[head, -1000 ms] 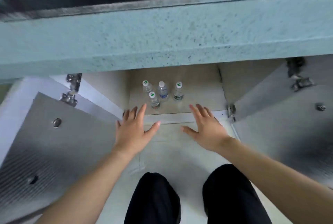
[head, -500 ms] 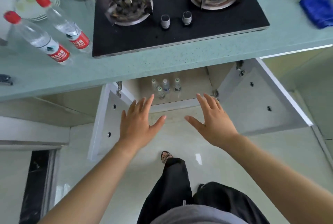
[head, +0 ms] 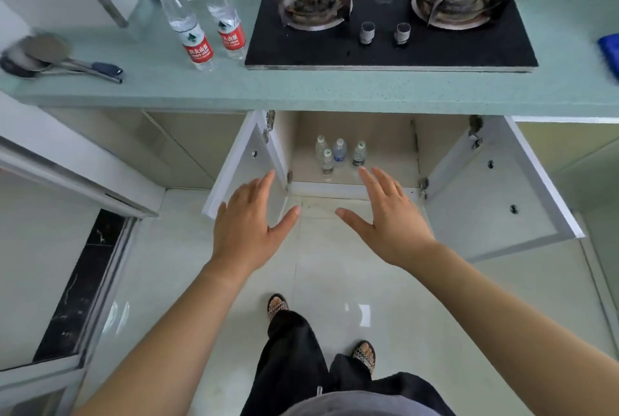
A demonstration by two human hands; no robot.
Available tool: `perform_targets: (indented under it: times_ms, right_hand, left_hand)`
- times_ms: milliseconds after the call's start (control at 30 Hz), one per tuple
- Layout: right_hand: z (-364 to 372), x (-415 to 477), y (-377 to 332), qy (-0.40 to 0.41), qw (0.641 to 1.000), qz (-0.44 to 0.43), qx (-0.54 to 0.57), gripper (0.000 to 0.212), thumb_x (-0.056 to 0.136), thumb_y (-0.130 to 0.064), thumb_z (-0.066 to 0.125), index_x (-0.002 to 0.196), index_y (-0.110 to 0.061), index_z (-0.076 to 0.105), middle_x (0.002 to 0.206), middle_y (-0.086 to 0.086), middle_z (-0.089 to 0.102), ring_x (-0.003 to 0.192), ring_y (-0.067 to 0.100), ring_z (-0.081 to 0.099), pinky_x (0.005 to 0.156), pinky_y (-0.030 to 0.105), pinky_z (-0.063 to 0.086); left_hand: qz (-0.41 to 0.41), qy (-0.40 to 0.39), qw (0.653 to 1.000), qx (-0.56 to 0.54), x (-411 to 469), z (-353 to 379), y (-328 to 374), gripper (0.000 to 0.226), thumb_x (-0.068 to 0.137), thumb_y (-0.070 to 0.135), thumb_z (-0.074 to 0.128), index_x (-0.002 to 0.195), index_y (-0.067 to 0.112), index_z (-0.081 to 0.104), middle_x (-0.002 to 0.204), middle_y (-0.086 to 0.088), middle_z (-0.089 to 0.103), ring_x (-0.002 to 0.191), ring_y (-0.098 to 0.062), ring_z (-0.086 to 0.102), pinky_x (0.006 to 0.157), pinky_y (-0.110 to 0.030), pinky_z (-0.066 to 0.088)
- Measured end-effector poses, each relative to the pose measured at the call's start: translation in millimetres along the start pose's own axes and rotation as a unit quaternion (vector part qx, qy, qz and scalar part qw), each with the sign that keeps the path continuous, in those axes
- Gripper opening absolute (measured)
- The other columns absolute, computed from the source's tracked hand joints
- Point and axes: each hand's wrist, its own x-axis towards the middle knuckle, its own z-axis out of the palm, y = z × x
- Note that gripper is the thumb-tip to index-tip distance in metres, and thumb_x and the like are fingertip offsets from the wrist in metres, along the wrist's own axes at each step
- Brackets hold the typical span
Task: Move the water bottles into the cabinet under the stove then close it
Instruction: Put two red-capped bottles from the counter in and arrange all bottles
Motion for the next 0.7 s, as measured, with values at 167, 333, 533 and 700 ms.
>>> perform_targets:
  times_ms: [167, 333, 533, 700]
  right_hand:
    - [7.2, 13.5, -47.9, 0.034, 0.999, -0.032, -0.003, 0.078, 0.085, -0.064, 0.034, 0.147, -0.023, 0.01, 0.156, 0.002, 0.014, 0.144, 0.02, 0.01, 0.116, 0.042, 0.022]
    - [36.0, 42.5, -111.0, 0.051, 0.998, -0.023, 0.009, 0.081, 0.084, -0.066, 0.034, 0.147, -0.022, 0.01, 0.156, 0.003, 0.014, 0.145, 0.023, 0.009, 0.116, 0.045, 0.02]
    - [63.6, 86.5, -194.6, 0.091, 0.995, -0.007, 0.034, 0.082, 0.083, -0.066, 0.037, 0.147, -0.022, 0.011, 0.157, 0.002, 0.014, 0.145, 0.023, 0.011, 0.115, 0.047, 0.024]
    - [71.5, 122.5, -232.3, 0.092, 0.995, 0.001, 0.026, 0.079, 0.085, -0.062, 0.039, 0.147, -0.022, 0.011, 0.157, 0.001, 0.012, 0.144, 0.02, 0.009, 0.116, 0.043, 0.021]
  left_hand:
    - [0.022, 0.048, 0.999, -0.009, 5.8, -28.9, -36.4, 0.08, 0.078, 0.07, 0.026, 0.143, 0.022, 0.03, 0.139, 0.0, 0.047, 0.125, -0.022, 0.045, 0.097, -0.046, 0.041]
    - [0.042, 0.054, 0.998, 0.014, 16.6, -62.7, -111.0, 0.08, 0.079, 0.07, 0.026, 0.142, 0.021, 0.032, 0.138, -0.004, 0.048, 0.126, -0.023, 0.045, 0.098, -0.047, 0.04]
    - [0.085, 0.054, 0.993, 0.056, 53.2, -102.3, -197.7, 0.08, 0.079, 0.07, 0.026, 0.141, 0.02, 0.032, 0.137, -0.005, 0.049, 0.128, -0.024, 0.043, 0.095, -0.052, 0.042]
    - [0.096, 0.036, 0.992, 0.072, 97.4, -117.6, -239.5, 0.083, 0.076, 0.072, 0.022, 0.142, 0.022, 0.029, 0.138, -0.005, 0.047, 0.13, -0.025, 0.04, 0.097, -0.051, 0.04]
